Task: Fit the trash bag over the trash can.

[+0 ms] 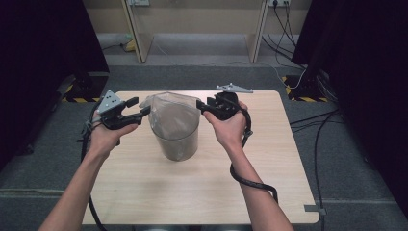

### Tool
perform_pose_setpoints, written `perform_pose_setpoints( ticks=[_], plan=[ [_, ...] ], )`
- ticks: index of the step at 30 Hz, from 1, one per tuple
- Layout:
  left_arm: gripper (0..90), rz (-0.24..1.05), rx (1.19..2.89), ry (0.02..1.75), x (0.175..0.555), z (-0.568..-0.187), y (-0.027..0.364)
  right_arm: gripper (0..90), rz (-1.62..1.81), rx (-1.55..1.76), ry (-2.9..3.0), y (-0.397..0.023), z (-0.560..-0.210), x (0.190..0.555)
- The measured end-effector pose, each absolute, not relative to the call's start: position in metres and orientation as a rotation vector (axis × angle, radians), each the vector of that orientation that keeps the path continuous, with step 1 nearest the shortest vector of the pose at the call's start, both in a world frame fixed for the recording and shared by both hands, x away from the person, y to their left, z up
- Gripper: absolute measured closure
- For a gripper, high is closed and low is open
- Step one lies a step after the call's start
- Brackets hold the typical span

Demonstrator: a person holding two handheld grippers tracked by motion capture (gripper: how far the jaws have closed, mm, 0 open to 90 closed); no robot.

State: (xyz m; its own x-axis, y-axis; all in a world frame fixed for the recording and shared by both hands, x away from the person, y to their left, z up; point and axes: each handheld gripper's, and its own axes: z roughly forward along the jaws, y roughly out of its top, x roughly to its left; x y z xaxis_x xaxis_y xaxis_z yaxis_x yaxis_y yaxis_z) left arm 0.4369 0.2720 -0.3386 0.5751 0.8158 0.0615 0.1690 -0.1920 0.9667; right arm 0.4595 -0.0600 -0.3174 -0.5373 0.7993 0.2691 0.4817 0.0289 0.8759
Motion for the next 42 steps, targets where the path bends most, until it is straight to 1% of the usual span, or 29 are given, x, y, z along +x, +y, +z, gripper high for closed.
perform_pose_setpoints(
  ticks=[3, 6, 8, 11, 15, 18, 23, 27, 33, 39, 42],
  plan=[
    [43.5, 0.733, 1.697, 0.801, 0.440, -0.333, 0.268, 53.8, 1.503, 1.334, 2.002, -0.058, -0.316, 0.465],
    [49.5, 0.747, 1.736, 0.763, 0.445, -0.332, 0.265, 53.8, 1.479, 1.351, 2.003, -0.054, -0.317, 0.470],
    [55.1, 0.713, 1.746, 0.776, 0.448, -0.335, 0.263, 53.8, 1.457, 1.367, 2.009, -0.053, -0.320, 0.474],
    [65.0, 0.719, 1.784, 0.748, 0.451, -0.338, 0.262, 54.9, 1.424, 1.382, 2.019, -0.052, -0.324, 0.478],
    [78.7, 0.700, 1.833, 0.706, 0.449, -0.341, 0.260, 60.2, 1.389, 1.407, 2.049, -0.052, -0.329, 0.479],
    [84.3, 0.680, 1.851, 0.681, 0.443, -0.342, 0.261, 67.9, 1.372, 1.421, 2.088, -0.055, -0.333, 0.478],
    [87.0, 0.631, 1.899, 0.644, 0.427, -0.352, 0.265, 79.0, 1.338, 1.423, 2.137, -0.060, -0.339, 0.473],
    [87.5, 0.618, 1.932, 0.613, 0.415, -0.360, 0.267, 83.3, 1.311, 1.412, 2.165, -0.063, -0.341, 0.469],
    [87.8, 0.582, 1.946, 0.569, 0.399, -0.368, 0.265, 86.4, 1.261, 1.379, 2.213, -0.066, -0.342, 0.462],
    [88.6, 0.586, 1.985, 0.544, 0.389, -0.375, 0.264, 90.0, 1.249, 1.352, 2.241, -0.066, -0.345, 0.455],
    [89.2, 0.575, 2.000, 0.539, 0.385, -0.379, 0.265, 90.0, 1.250, 1.344, 2.251, -0.066, -0.346, 0.451]
  ],
)
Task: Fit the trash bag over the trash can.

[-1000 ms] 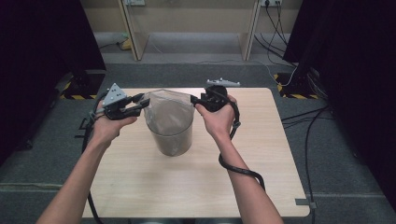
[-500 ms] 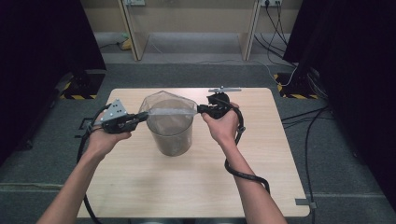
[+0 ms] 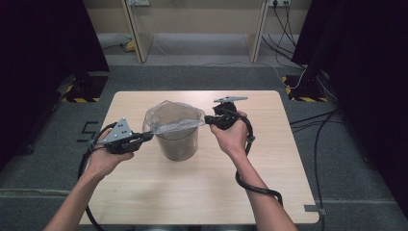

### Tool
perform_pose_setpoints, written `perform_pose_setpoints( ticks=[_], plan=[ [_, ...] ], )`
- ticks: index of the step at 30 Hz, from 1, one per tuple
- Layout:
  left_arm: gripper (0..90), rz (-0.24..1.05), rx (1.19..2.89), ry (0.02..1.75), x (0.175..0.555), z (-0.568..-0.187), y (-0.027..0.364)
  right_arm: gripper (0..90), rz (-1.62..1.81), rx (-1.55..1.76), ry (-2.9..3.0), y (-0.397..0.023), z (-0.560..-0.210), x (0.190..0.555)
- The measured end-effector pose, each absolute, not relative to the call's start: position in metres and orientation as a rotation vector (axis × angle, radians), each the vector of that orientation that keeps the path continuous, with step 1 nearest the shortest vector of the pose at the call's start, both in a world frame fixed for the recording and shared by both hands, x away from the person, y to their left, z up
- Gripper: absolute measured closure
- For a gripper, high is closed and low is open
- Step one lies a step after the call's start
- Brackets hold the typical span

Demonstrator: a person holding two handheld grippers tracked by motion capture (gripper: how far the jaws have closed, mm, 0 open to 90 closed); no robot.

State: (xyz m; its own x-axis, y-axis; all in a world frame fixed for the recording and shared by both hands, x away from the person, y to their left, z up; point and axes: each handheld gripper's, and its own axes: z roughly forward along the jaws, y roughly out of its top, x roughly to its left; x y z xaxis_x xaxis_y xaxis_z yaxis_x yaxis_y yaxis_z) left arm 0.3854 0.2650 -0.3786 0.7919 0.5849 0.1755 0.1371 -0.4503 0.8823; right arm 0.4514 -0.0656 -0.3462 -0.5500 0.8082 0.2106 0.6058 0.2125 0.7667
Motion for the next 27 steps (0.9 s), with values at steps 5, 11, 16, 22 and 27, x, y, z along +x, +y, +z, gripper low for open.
perform_pose_setpoints(
  ticks=[5, 11, 16, 22, 27],
  plan=[
    [89.4, 0.543, 2.027, 0.523, 0.378, -0.387, 0.265, 90.0, 1.244, 1.346, 2.280, -0.068, -0.349, 0.448],
    [89.5, 0.492, 2.034, 0.508, 0.371, -0.394, 0.264, 90.0, 1.182, 1.341, 2.334, -0.070, -0.354, 0.442],
    [89.5, 0.465, 2.066, 0.496, 0.368, -0.401, 0.261, 90.0, 1.124, 1.330, 2.367, -0.068, -0.358, 0.441],
    [89.5, 0.478, 2.103, 0.513, 0.373, -0.409, 0.261, 90.0, 1.105, 1.348, 2.373, -0.066, -0.366, 0.443],
    [89.5, 0.502, 2.162, 0.522, 0.381, -0.417, 0.259, 90.0, 1.069, 1.349, 2.368, -0.062, -0.374, 0.448]
  ],
)
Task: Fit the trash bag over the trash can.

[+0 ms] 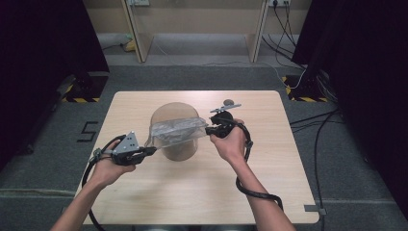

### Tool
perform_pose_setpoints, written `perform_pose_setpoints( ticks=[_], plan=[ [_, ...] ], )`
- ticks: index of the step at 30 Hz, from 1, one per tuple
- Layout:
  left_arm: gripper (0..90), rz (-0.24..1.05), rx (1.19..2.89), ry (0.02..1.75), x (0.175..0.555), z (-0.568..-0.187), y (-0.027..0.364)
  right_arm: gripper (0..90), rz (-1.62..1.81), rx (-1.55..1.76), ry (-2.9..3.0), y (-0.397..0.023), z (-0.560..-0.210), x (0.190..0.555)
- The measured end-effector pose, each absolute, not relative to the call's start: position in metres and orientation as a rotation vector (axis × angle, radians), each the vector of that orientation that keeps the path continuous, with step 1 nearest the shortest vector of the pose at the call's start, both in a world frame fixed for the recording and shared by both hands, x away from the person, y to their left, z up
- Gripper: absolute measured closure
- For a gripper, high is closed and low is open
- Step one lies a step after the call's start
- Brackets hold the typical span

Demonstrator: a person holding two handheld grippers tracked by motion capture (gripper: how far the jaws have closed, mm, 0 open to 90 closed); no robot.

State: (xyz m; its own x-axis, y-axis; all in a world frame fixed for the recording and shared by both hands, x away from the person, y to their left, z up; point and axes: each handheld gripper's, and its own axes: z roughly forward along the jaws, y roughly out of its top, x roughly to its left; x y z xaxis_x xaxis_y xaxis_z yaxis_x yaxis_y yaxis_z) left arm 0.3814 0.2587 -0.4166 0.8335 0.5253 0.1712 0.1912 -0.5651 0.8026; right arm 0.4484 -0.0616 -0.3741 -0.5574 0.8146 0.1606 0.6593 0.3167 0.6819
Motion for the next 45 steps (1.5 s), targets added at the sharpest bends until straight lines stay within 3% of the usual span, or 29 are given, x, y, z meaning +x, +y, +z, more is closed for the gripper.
perform_pose_setpoints(
  ticks=[7, 12, 19, 25, 29, 41, 45],
  plan=[
    [88.3, 0.544, 2.186, 0.535, 0.386, -0.420, 0.258, 90.0, 1.044, 1.332, 2.374, -0.059, -0.381, 0.450],
    [72.3, 0.580, 2.105, 0.537, 0.372, -0.409, 0.263, 82.7, 1.061, 1.310, 2.359, -0.063, -0.377, 0.446],
    [64.4, 0.607, 2.019, 0.510, 0.349, -0.389, 0.271, 73.7, 1.080, 1.285, 2.342, -0.068, -0.371, 0.442],
    [59.3, 0.658, 1.953, 0.623, 0.361, -0.382, 0.276, 65.3, 1.096, 1.277, 2.328, -0.072, -0.365, 0.438],
    [60.0, 0.650, 1.937, 0.661, 0.370, -0.382, 0.275, 61.8, 1.121, 1.256, 2.291, -0.075, -0.354, 0.435],
    [76.9, 0.663, 1.965, 0.713, 0.391, -0.379, 0.276, 54.9, 1.233, 1.141, 2.335, -0.061, -0.341, 0.449],
    [80.6, 0.662, 1.967, 0.707, 0.395, -0.378, 0.274, 57.6, 1.216, 1.092, 2.368, -0.056, -0.343, 0.448]
  ],
)
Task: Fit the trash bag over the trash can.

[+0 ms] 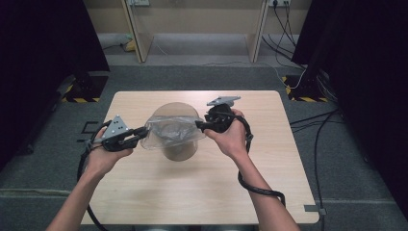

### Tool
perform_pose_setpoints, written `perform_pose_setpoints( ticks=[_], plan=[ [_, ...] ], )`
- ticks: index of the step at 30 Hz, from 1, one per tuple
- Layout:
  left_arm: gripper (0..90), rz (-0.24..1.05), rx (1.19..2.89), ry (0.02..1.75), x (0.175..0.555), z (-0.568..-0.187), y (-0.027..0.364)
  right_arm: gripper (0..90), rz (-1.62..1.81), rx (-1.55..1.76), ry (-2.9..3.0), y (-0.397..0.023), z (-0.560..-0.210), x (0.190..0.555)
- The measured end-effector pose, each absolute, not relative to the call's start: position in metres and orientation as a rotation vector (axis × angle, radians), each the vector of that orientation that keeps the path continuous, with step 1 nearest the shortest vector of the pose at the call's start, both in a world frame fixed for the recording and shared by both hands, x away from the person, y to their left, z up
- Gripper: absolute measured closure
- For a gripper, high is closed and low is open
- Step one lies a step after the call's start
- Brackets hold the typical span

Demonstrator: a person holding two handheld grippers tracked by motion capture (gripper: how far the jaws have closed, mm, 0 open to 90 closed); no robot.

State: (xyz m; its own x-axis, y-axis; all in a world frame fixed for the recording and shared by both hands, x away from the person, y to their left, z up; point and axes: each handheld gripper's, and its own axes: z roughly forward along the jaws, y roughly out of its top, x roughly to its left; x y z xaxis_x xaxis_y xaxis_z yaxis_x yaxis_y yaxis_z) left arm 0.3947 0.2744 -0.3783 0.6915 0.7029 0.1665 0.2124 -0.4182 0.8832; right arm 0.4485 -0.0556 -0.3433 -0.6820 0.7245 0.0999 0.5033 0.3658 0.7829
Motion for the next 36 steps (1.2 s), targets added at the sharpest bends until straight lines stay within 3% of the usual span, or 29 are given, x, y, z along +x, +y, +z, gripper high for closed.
perform_pose_setpoints(
  ticks=[9, 24, 26, 30, 36],
  plan=[
    [85.1, 0.691, 1.966, 0.746, 0.408, -0.380, 0.274, 88.8, 1.133, 1.087, 2.413, -0.051, -0.355, 0.457],
    [85.8, 0.766, 1.931, 0.841, 0.437, -0.390, 0.271, 90.0, 1.105, 1.140, 2.328, -0.048, -0.364, 0.468],
    [77.9, 0.777, 1.914, 0.819, 0.434, -0.387, 0.273, 90.0, 1.119, 1.140, 2.322, -0.048, -0.363, 0.466],
    [53.0, 0.740, 1.833, 0.860, 0.422, -0.378, 0.279, 90.0, 1.144, 1.141, 2.331, -0.049, -0.361, 0.463],
    [39.2, 0.645, 1.808, 0.904, 0.403, -0.379, 0.291, 90.0, 1.159, 1.147, 2.332, -0.048, -0.361, 0.460]
  ],
)
